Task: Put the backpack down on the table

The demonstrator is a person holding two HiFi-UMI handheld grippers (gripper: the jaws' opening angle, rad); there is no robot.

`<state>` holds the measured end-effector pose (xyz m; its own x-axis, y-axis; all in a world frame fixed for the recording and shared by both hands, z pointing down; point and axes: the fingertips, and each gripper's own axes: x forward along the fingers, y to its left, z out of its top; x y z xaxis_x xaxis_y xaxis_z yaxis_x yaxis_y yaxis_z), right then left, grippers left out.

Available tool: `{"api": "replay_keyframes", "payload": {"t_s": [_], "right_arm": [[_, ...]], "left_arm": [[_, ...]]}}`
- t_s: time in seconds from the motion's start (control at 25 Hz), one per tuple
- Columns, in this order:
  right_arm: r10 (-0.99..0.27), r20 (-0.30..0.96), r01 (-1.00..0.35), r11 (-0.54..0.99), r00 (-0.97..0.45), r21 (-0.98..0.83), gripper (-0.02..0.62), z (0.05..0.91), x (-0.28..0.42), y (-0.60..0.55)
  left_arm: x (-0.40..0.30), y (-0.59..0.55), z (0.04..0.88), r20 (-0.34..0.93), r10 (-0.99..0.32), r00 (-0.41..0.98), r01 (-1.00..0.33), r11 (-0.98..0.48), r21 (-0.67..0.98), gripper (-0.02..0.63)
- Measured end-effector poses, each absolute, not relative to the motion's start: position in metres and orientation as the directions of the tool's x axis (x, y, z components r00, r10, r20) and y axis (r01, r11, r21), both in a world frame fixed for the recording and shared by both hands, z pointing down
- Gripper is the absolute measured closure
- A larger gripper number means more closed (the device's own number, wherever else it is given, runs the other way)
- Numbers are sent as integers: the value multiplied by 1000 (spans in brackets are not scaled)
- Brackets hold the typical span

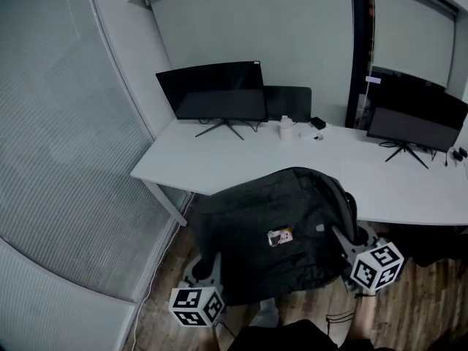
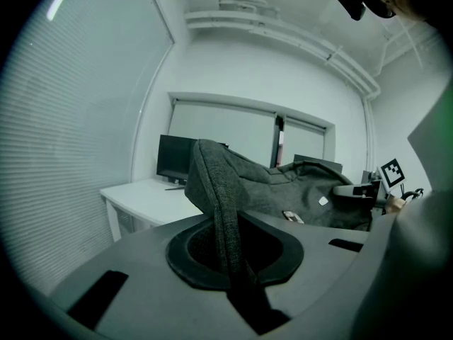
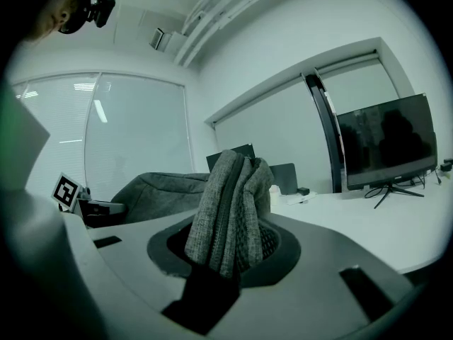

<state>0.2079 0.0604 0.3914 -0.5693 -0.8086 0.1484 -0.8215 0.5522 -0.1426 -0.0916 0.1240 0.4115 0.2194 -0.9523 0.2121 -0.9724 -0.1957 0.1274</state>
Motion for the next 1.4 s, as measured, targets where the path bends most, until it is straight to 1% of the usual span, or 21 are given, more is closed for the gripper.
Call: {"api": "replay_keyframes", "payload": {"t_s": [0.52, 0.68, 1.0, 1.4], "right_arm": [[-850, 164, -866, 485, -500, -124, 485, 378, 162, -16], [-865, 153, -878, 461, -477, -129, 485, 378, 158, -27], [-881, 178, -898, 422, -439, -127, 485, 386, 154, -43], [-865, 185, -884, 448, -467, -136, 485, 389, 139, -93]], "left_arm": [[-140, 26, 404, 209, -937, 282, -956, -255, 144, 563], [-146, 5, 403, 205, -931, 303, -951, -280, 134, 563], [-150, -24, 416, 223, -912, 344, -936, -314, 159, 563], [-165, -64, 419, 232, -921, 313, -946, -279, 167, 563]]}}
